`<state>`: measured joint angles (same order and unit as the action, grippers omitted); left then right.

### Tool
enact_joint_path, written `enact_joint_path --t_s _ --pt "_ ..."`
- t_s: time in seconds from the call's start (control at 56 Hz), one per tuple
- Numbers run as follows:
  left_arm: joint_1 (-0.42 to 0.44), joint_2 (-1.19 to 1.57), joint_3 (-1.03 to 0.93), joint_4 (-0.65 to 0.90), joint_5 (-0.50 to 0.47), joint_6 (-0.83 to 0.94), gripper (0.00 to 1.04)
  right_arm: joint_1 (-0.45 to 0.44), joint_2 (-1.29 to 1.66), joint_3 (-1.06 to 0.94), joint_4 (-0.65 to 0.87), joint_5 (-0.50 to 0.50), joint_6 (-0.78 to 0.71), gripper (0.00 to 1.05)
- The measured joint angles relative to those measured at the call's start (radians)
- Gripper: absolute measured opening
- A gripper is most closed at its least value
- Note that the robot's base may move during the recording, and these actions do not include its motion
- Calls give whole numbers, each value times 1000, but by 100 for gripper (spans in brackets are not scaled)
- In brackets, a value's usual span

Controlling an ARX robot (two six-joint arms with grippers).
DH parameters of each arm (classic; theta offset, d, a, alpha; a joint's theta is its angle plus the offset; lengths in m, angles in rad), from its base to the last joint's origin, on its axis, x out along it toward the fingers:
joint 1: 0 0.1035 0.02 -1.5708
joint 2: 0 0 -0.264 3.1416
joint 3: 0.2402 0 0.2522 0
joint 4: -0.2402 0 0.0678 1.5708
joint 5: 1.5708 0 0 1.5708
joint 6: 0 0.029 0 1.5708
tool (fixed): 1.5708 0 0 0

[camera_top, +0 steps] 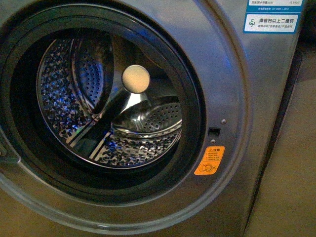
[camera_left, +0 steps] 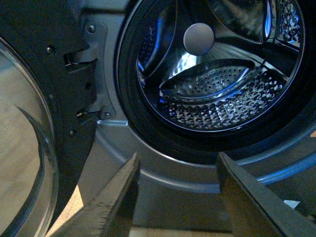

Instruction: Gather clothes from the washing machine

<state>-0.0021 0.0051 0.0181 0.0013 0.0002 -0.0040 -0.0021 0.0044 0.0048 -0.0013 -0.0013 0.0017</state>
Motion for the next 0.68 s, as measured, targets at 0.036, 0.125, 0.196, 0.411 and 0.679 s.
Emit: enact_joint_path --t_s 0.036,0.125,0.196,0.411,0.679 --pt "0 0 0 0 0 0 59 0 0 0 0 0 0 97" --pt "0 0 0 0 0 0 75 0 0 0 0 0 0 97" --pt "0 0 0 0 0 0 88 0 0 0 0 0 0 97" --pt "0 0 0 0 0 0 98 0 0 0 0 0 0 97" --pt "0 0 0 0 0 0 98 0 0 0 0 0 0 97"
